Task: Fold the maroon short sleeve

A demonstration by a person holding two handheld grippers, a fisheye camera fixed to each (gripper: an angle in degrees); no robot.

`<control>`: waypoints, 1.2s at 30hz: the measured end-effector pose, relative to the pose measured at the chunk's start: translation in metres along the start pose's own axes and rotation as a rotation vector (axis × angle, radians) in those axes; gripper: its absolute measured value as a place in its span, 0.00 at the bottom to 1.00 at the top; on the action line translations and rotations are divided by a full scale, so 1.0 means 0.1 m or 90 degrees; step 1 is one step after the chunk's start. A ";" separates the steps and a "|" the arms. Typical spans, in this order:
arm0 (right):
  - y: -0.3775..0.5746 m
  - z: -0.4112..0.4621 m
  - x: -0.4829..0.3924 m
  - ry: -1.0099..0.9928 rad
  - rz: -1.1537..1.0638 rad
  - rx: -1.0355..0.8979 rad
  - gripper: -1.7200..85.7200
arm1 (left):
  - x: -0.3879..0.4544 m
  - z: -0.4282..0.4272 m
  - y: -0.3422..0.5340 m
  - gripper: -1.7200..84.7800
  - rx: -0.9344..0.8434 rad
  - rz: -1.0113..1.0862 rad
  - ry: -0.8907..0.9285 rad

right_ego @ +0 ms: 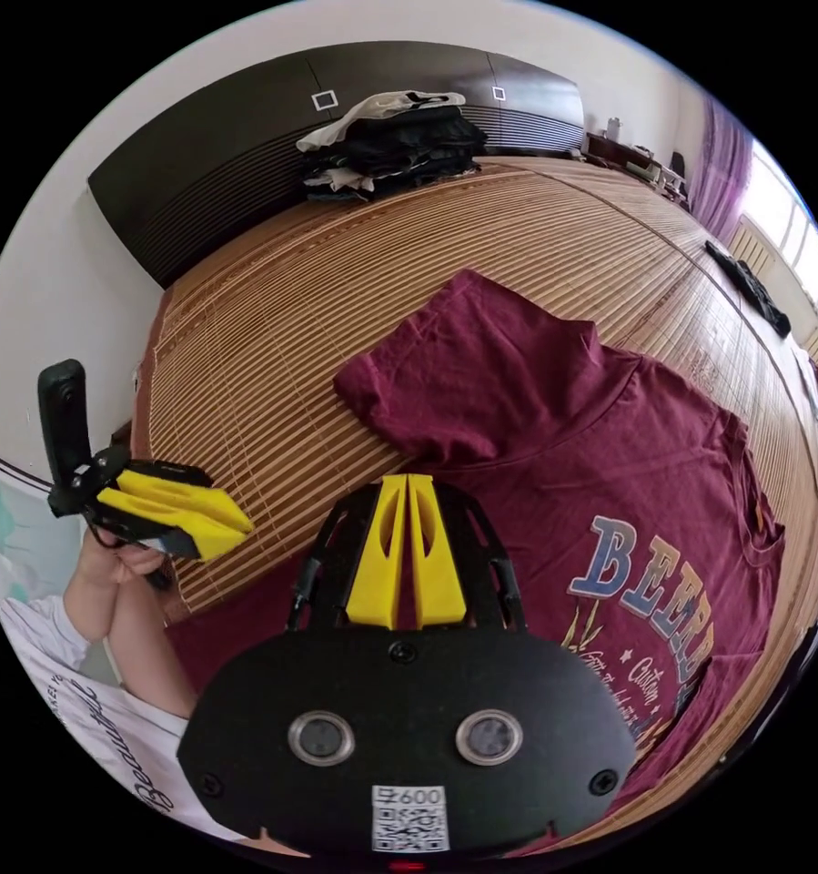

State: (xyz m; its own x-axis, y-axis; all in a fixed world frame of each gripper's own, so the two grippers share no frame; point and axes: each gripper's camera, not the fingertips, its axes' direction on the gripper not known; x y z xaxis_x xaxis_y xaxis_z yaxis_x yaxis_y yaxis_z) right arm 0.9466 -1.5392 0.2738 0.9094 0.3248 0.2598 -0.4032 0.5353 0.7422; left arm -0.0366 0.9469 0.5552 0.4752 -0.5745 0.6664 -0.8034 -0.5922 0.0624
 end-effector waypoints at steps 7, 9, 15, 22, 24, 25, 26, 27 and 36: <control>0.23 0.50 -0.24 0.108 -0.045 0.018 0.01 | -0.56 -0.33 -0.07 0.17 0.084 -0.144 0.060; 0.24 0.66 -0.36 0.151 -0.075 0.003 0.01 | -0.48 -0.35 -0.10 0.17 0.093 -0.131 0.020; 0.47 1.23 -0.80 0.321 -0.159 -0.001 0.01 | -0.37 -0.39 -0.24 0.16 0.083 -0.134 -0.014; 0.90 1.42 -0.49 0.258 -0.134 0.100 0.01 | -0.11 -0.44 -0.40 0.19 0.088 -0.136 -0.037; 0.96 1.49 -0.45 0.254 -0.134 0.105 0.01 | 0.14 -0.56 -0.49 0.21 0.113 -0.104 -0.102; 0.99 1.56 -0.48 0.270 -0.147 0.104 0.01 | 0.26 -0.63 -0.55 0.22 0.140 -0.078 -0.185; 1.03 1.64 -0.51 0.289 -0.162 0.105 0.01 | 0.32 -0.66 -0.57 0.22 0.159 -0.073 -0.228; 1.06 1.67 -0.52 0.296 -0.166 0.107 0.01 | 0.39 -0.70 -0.66 0.22 0.184 -0.065 -0.272; 1.25 1.81 -0.19 0.227 -0.131 0.124 0.01 | 0.08 -0.07 -2.81 0.21 0.060 -0.044 -0.336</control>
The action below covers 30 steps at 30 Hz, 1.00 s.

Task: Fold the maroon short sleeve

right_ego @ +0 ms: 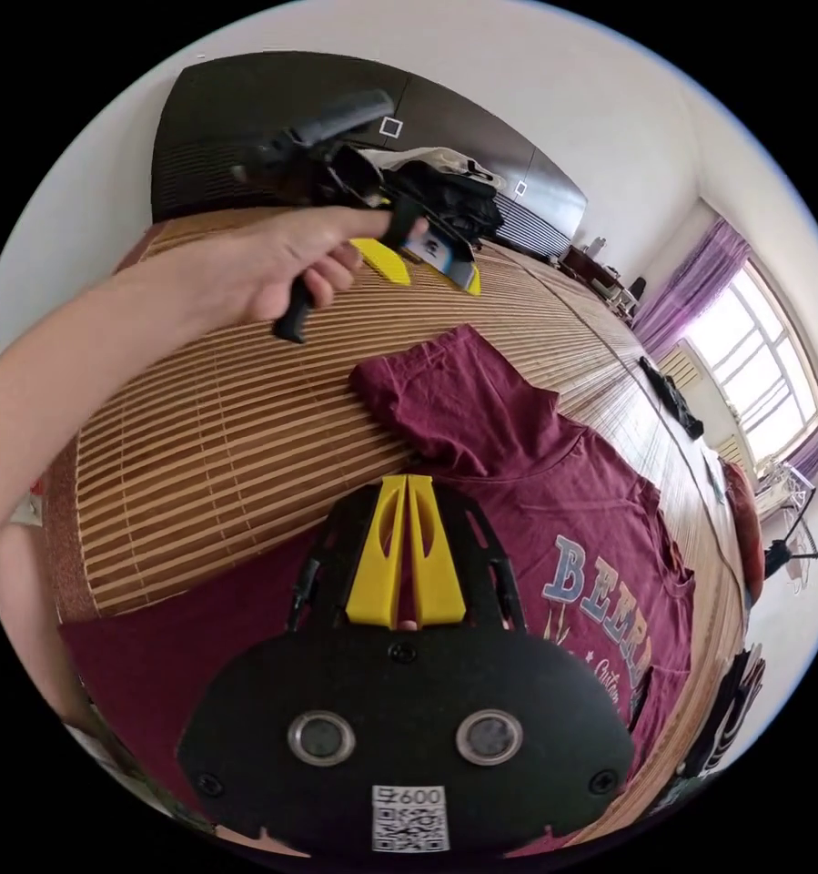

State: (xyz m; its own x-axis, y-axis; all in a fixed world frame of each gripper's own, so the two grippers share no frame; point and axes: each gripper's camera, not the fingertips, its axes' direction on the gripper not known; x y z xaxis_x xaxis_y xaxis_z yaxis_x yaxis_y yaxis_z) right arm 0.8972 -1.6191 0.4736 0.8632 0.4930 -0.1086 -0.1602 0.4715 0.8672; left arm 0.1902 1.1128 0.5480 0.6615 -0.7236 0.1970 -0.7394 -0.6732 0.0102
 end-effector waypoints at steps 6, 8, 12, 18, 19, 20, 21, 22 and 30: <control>0.16 0.08 0.10 -0.030 0.019 0.009 0.01 | 0.19 0.35 -0.39 0.19 -0.037 0.052 0.006; 0.20 0.12 0.06 -0.019 0.011 0.006 0.01 | 0.18 0.28 -0.39 0.17 -0.019 0.047 0.009; 0.23 0.16 -0.07 0.016 -0.014 -0.001 0.01 | 0.20 0.22 -0.51 0.16 -0.062 0.077 0.023; 0.30 0.17 -0.11 0.023 -0.018 0.001 0.01 | 0.46 0.12 -0.58 0.12 -0.085 0.140 -0.050; 0.31 0.17 -0.11 0.022 -0.017 0.001 0.01 | 0.49 0.10 -0.59 0.10 -0.084 0.138 -0.083; 0.32 0.16 -0.11 0.024 -0.018 0.001 0.01 | 0.51 0.09 -0.59 0.10 -0.084 0.142 -0.098; 0.33 0.16 -0.12 0.025 -0.019 0.001 0.01 | 0.57 0.07 -0.60 0.08 -0.088 0.163 -0.121; 0.34 0.16 -0.14 0.029 -0.021 0.001 0.01 | 0.59 0.06 -0.60 0.08 -0.091 0.175 -0.131; 0.36 0.07 -0.16 0.031 -0.021 0.003 0.01 | 0.33 -0.54 -0.71 0.05 -0.043 0.205 -0.039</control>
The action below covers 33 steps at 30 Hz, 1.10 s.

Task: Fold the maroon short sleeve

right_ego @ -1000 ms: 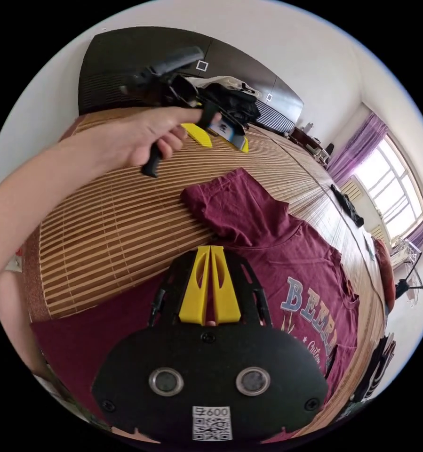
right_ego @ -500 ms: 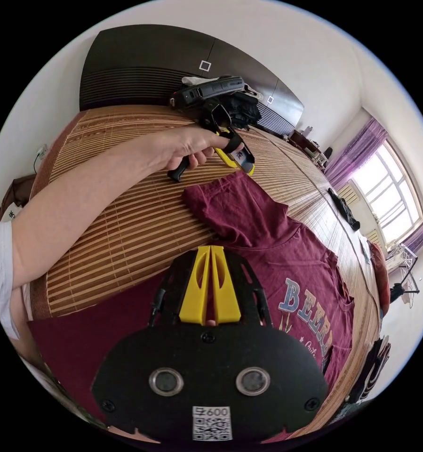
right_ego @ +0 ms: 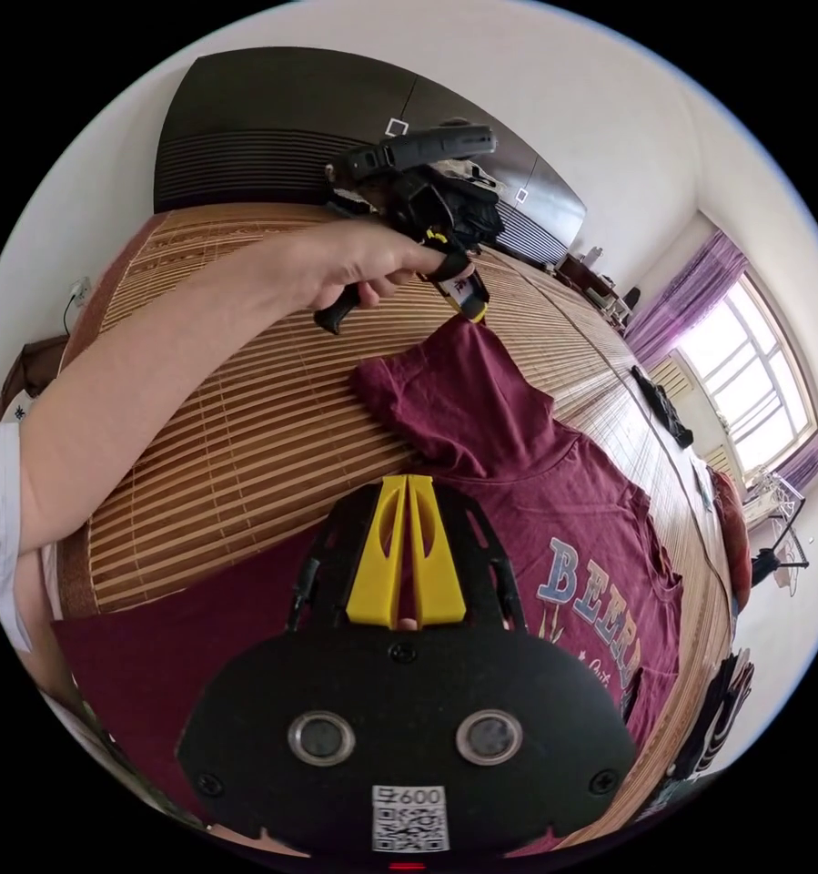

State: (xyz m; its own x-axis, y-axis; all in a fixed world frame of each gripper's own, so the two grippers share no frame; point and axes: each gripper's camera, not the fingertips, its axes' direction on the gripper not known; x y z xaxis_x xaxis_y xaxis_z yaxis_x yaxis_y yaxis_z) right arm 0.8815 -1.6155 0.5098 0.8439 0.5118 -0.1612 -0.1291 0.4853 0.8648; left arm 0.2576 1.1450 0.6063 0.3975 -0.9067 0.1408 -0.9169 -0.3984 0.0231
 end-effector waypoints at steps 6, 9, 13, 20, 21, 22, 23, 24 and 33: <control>-0.02 -0.10 -0.02 0.005 -0.004 -0.001 0.01 | 0.02 -0.71 -0.05 0.04 0.084 0.052 0.126; -0.05 -0.17 0.00 0.001 -0.001 0.000 0.01 | 0.16 -1.01 -0.07 0.04 0.112 0.096 0.180; -0.08 -0.28 0.05 -0.011 0.008 0.004 0.01 | 0.32 -1.30 -0.08 0.04 0.136 0.150 0.210; -0.19 -0.49 0.09 -0.010 0.008 0.003 0.01 | 0.43 -1.20 -0.20 0.04 0.109 0.202 0.347; -0.20 -0.51 0.09 -0.011 0.008 0.003 0.01 | 0.42 -1.09 -0.24 0.04 0.086 0.200 0.371; -0.22 -0.55 0.11 -0.012 0.009 0.004 0.01 | 0.41 -1.03 -0.26 0.04 0.073 0.199 0.387; -0.24 -0.59 0.12 -0.013 0.010 0.004 0.01 | 0.40 -0.90 -0.31 0.04 0.049 0.201 0.425; -0.26 -0.61 0.13 -0.013 0.010 0.004 0.01 | 0.39 -0.78 -0.34 0.04 0.023 0.199 0.462; -0.45 -0.94 0.28 -0.022 0.014 0.006 0.01 | -0.04 -0.56 -0.63 0.10 -0.017 0.113 0.629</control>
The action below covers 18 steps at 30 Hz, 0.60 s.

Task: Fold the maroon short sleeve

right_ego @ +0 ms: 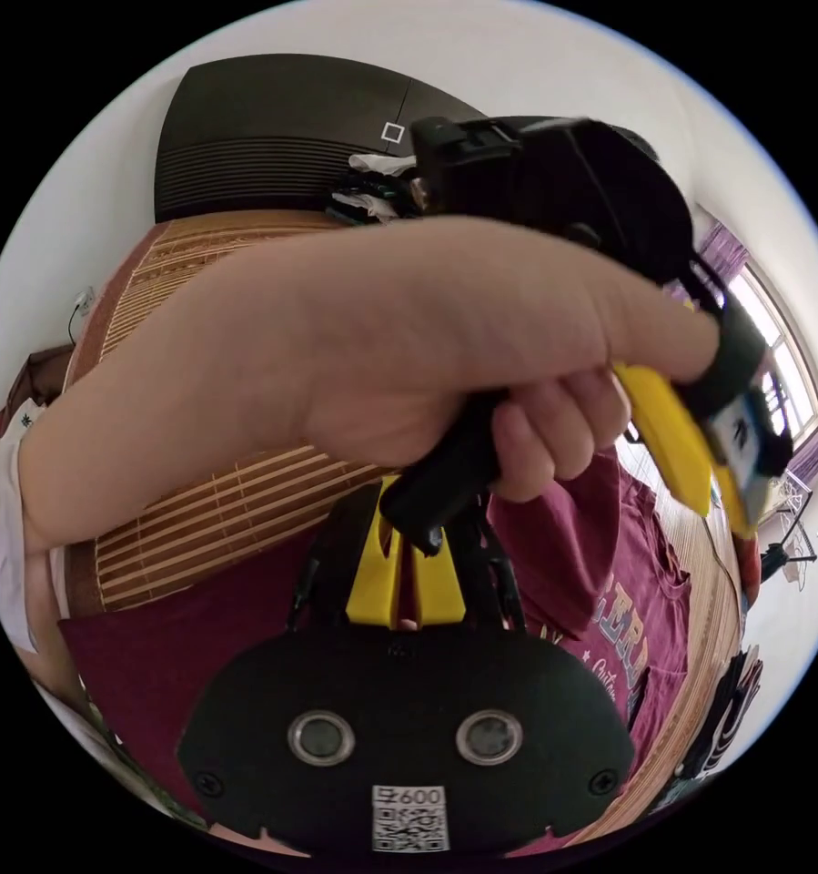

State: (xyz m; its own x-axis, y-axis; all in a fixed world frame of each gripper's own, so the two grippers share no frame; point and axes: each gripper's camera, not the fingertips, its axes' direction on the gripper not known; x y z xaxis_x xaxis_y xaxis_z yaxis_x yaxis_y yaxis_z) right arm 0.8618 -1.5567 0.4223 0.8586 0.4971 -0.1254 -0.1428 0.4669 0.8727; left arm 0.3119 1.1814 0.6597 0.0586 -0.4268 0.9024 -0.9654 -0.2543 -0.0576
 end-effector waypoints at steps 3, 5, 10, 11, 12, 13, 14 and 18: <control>-0.08 -0.12 0.06 -0.001 0.001 0.001 0.01 | -0.10 -0.46 -0.07 0.09 0.076 -0.017 0.157; -0.15 -0.21 0.10 0.000 0.000 0.002 0.01 | -0.09 -0.78 -0.08 0.09 0.105 -0.022 0.103; -0.29 -0.41 0.25 -0.005 0.006 0.005 0.01 | 0.11 -1.31 -0.23 0.07 -0.007 -0.024 -0.226; -0.33 -0.46 0.29 -0.009 0.007 0.006 0.01 | 0.13 -1.31 -0.25 0.07 -0.025 -0.020 -0.241; -0.35 -0.49 0.32 -0.013 0.006 0.006 0.01 | 0.12 -1.29 -0.28 0.07 -0.062 -0.016 -0.254; -0.38 -0.58 0.38 -0.029 0.000 0.013 0.01 | 0.11 -1.27 -0.30 0.08 -0.080 -0.018 -0.252; -0.39 -0.70 0.43 -0.068 -0.026 0.026 0.02 | 0.05 -1.21 -0.33 0.09 -0.110 -0.026 -0.237; -0.44 -1.19 0.73 -0.159 -0.018 0.110 0.04 | -0.23 -1.05 -0.39 0.14 -0.124 -0.083 -0.187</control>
State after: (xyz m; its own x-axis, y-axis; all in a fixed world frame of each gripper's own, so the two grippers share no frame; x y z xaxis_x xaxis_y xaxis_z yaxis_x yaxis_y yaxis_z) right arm 0.8725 -1.4538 0.3181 0.9588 0.2799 -0.0492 -0.0500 0.3364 0.9404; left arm 0.3219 1.2926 0.6867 0.2269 -0.6397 0.7344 -0.9737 -0.1645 0.1576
